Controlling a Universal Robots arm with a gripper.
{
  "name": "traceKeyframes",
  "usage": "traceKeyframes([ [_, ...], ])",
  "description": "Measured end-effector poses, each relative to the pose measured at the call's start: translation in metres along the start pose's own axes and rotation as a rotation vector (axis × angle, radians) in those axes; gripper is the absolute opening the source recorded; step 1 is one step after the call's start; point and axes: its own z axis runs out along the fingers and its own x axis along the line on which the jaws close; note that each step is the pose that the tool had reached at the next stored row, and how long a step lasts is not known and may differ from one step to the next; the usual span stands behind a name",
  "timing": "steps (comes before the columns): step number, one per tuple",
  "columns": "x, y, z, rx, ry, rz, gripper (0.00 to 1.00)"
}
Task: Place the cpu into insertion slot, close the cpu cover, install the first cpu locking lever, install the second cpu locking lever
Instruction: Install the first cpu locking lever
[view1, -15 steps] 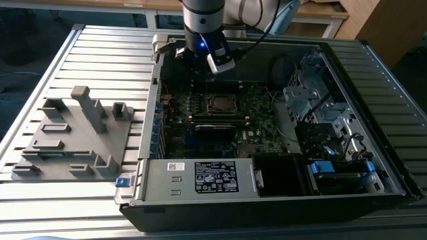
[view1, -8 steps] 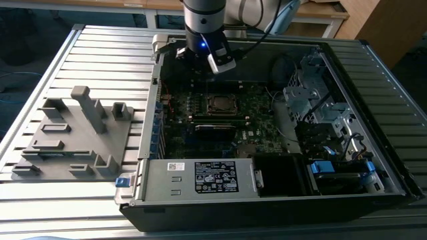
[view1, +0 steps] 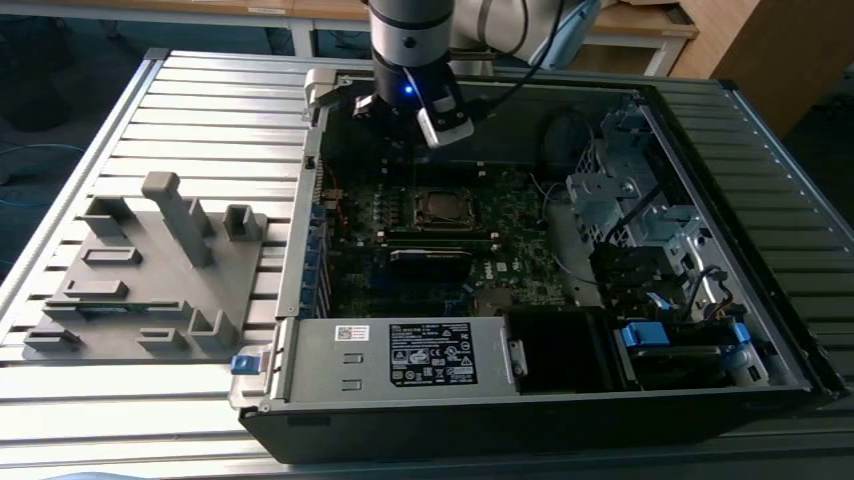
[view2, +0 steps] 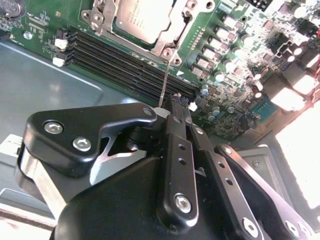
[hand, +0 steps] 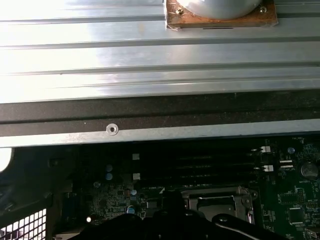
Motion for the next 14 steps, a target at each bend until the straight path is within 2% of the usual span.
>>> traceKeyframes([
  [14,-0.0073,0.0004,0.0004,-0.0001,-0.0001,0.000,0.11],
])
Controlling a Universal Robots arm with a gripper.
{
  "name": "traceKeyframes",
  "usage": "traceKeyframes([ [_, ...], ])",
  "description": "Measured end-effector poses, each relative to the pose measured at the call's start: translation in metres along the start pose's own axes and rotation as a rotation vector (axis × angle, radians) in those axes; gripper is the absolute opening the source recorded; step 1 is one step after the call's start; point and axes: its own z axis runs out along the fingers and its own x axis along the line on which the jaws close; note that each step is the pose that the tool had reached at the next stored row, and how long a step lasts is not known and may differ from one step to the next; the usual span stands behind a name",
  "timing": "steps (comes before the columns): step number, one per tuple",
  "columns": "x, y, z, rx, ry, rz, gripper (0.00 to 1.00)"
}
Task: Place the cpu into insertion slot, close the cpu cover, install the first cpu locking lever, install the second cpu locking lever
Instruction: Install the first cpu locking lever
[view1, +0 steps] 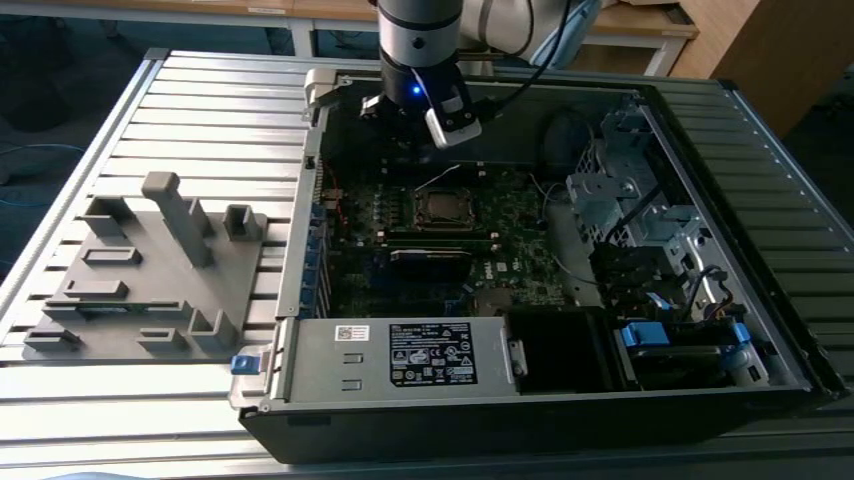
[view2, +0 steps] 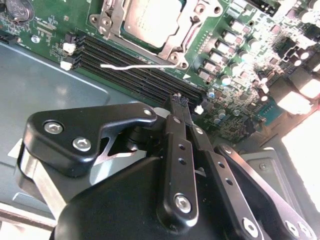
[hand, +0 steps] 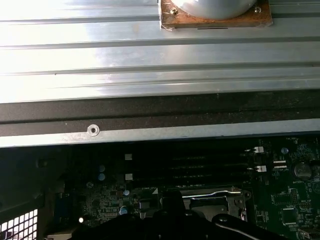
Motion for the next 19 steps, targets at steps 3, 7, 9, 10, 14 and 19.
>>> traceKeyframes([
  [3,-0.0001,0.0000,0.0000,0.0001,0.0000,0.000,0.11],
  [7,-0.0002,-0.0001,0.0007,0.0015,-0.0001,0.000,0.11],
  [9,-0.0001,-0.0002,0.0014,0.0062,-0.0003,0.000,0.11],
  [10,-0.0001,-0.0003,0.0017,0.0090,-0.0006,0.000,0.11],
  [14,-0.0001,-0.0005,0.0026,0.0129,-0.0008,-0.001,0.11],
  [19,-0.0016,-0.0005,0.0039,0.0139,-0.0008,-0.001,0.11],
])
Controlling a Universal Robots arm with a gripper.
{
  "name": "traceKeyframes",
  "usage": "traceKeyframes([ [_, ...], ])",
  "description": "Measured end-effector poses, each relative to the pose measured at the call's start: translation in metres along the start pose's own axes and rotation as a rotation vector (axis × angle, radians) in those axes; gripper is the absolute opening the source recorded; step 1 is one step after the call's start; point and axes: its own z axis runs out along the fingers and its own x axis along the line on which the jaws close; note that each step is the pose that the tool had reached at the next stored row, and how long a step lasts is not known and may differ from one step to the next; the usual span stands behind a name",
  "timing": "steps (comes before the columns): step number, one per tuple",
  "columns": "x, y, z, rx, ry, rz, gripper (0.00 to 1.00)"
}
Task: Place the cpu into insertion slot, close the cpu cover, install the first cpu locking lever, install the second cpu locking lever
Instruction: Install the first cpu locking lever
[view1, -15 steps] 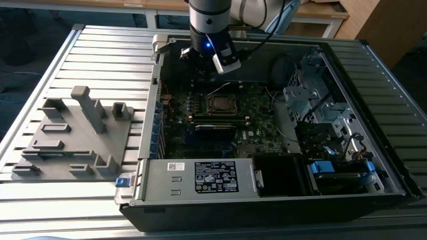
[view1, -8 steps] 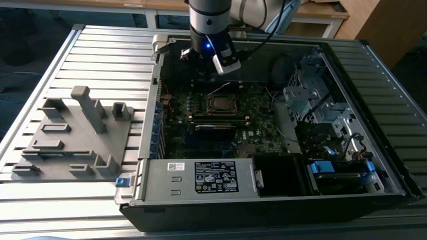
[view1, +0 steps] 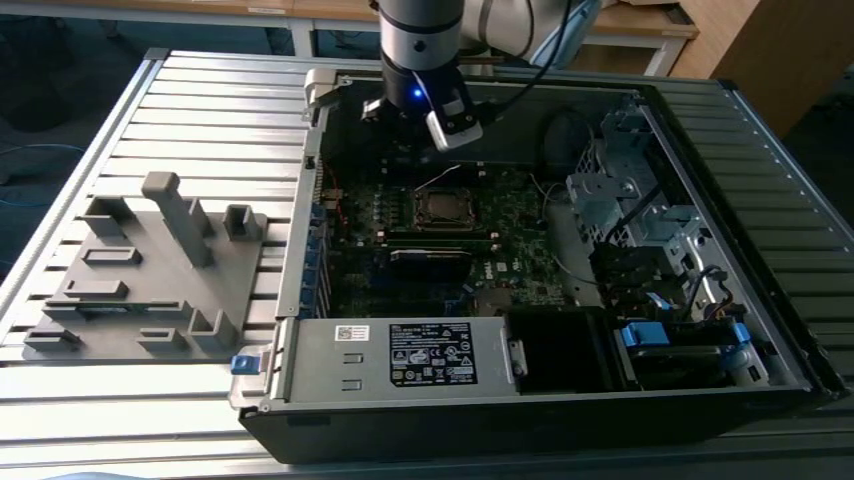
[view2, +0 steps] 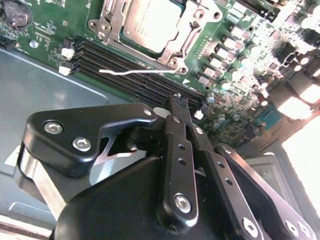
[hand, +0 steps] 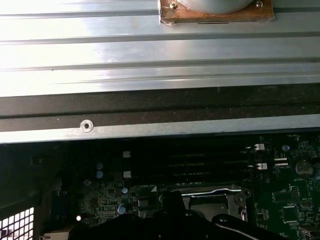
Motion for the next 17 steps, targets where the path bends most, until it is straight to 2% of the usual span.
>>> traceKeyframes([
  [11,-0.0065,0.0006,0.0016,0.0001,0.0000,0.000,0.11],
  [17,-0.0074,0.0007,0.0020,0.0002,0.0000,0.000,0.11],
])
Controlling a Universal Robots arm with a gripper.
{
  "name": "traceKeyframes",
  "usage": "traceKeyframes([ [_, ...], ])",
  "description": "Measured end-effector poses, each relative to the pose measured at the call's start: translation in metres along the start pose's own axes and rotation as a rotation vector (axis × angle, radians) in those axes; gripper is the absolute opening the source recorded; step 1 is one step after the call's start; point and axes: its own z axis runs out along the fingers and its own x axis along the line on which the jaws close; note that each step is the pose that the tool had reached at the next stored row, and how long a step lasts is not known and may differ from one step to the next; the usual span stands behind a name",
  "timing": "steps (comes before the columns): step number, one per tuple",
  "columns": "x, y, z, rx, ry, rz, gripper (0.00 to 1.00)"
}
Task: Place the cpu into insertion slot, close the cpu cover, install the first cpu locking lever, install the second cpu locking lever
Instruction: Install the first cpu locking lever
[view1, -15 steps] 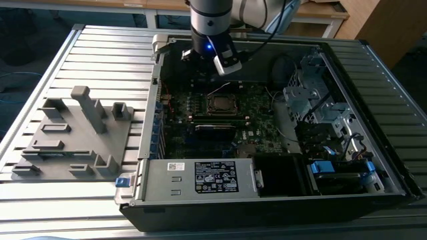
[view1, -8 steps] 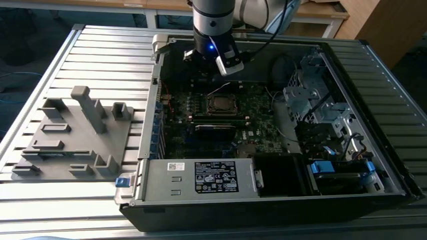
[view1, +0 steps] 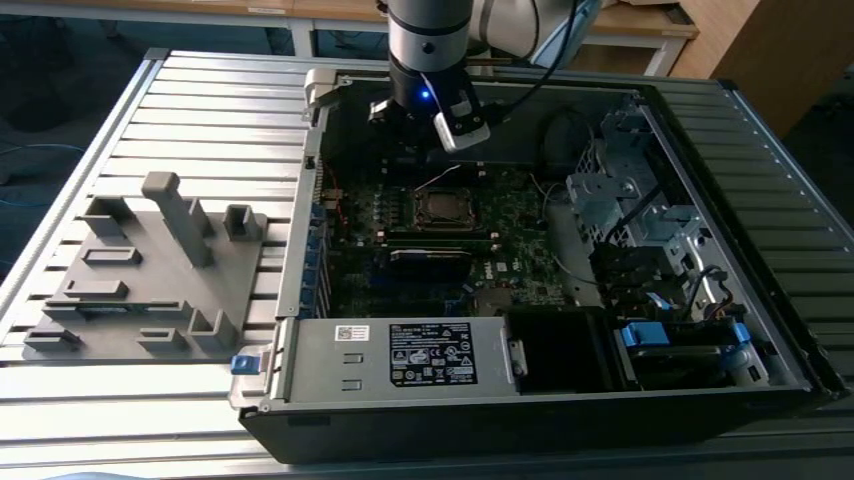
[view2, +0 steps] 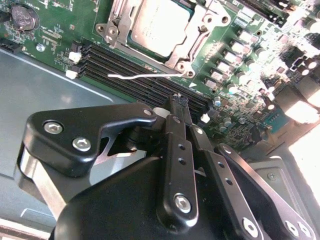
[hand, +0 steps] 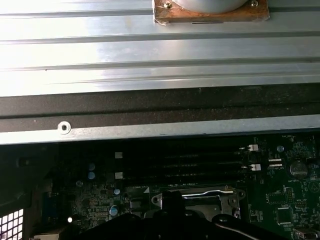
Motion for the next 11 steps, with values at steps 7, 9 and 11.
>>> traceKeyframes([
  [7,-0.0003,-0.0003,0.0014,0.0000,0.0000,0.000,0.11],
  [9,-0.0003,-0.0003,0.0017,0.0001,0.0001,0.000,0.11],
  [11,-0.0009,-0.0004,0.0023,-0.0001,-0.0001,0.000,0.11],
])
